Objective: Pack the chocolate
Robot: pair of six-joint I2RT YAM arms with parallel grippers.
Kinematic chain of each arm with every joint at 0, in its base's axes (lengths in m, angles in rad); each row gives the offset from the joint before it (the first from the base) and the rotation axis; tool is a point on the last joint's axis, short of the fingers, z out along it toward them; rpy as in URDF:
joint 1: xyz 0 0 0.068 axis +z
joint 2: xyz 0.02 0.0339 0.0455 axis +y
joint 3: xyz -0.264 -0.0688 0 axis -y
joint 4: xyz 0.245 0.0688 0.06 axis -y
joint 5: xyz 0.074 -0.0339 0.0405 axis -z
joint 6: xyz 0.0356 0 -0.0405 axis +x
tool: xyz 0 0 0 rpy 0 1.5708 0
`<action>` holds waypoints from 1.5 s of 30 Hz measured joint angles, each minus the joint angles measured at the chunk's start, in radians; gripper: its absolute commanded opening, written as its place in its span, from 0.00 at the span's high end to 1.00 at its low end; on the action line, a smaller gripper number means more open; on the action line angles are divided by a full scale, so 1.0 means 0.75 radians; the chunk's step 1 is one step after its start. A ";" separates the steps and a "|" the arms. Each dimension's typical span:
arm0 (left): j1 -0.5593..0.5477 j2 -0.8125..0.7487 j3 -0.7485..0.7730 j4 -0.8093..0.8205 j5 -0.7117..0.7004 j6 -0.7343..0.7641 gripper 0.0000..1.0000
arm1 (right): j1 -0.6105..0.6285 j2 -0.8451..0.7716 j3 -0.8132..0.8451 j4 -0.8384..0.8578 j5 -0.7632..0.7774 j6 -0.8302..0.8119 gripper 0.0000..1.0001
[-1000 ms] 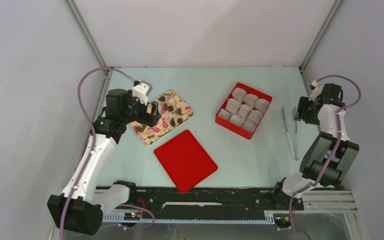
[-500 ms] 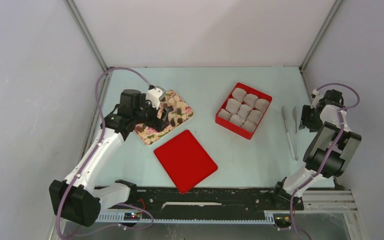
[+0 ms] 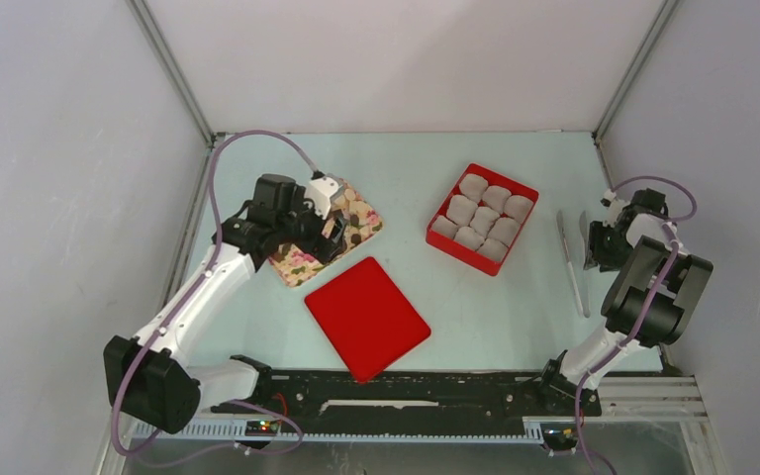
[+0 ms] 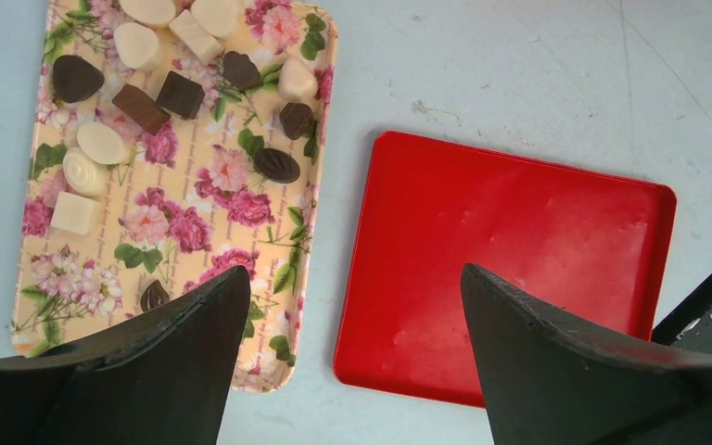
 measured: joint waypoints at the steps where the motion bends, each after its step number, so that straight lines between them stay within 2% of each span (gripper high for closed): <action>1: -0.009 0.010 0.007 -0.001 -0.001 0.004 0.11 | 0.000 0.004 -0.003 0.003 0.001 -0.006 0.64; 3: -0.030 0.026 0.015 -0.003 -0.001 0.013 0.11 | 0.000 0.010 -0.016 0.011 -0.001 -0.013 0.69; 6: -0.066 0.049 0.036 -0.013 -0.001 0.032 0.11 | 0.000 0.010 -0.046 0.018 -0.003 -0.022 0.71; 8: -0.095 0.062 0.055 -0.013 -0.002 0.043 0.11 | -0.001 0.011 -0.066 0.019 -0.006 -0.022 0.79; 11: -0.164 0.096 0.116 -0.021 -0.008 0.077 0.12 | -0.002 0.020 -0.072 0.013 -0.021 -0.027 0.98; 12: -0.195 0.116 0.151 -0.023 -0.011 0.095 0.12 | -0.001 0.020 -0.073 0.011 -0.023 -0.032 1.00; 17: -0.355 0.207 0.314 -0.030 -0.023 0.222 0.14 | -0.006 -0.033 -0.087 -0.025 -0.025 -0.058 1.00; 22: -0.519 0.291 0.468 -0.090 -0.065 0.407 0.16 | 0.030 -0.333 -0.087 -0.149 -0.059 -0.151 1.00; 25: -0.630 0.341 0.589 -0.170 -0.069 0.527 0.20 | 0.173 -0.512 -0.052 -0.237 -0.078 -0.227 1.00; 28: -0.687 0.385 0.711 -0.232 -0.036 0.616 0.24 | 0.440 -0.653 -0.023 -0.301 -0.110 -0.313 1.00; 33: -0.703 0.444 0.877 -0.265 0.014 0.715 0.26 | 0.802 -0.699 0.015 -0.438 -0.181 -0.403 1.00; 40: -0.763 0.467 0.862 -0.296 0.005 0.828 0.30 | 1.115 -0.664 0.030 -0.554 -0.169 -0.439 1.00; 45: -0.808 0.493 0.803 -0.298 -0.028 0.859 0.32 | 1.212 -0.664 0.033 -0.577 -0.159 -0.438 1.00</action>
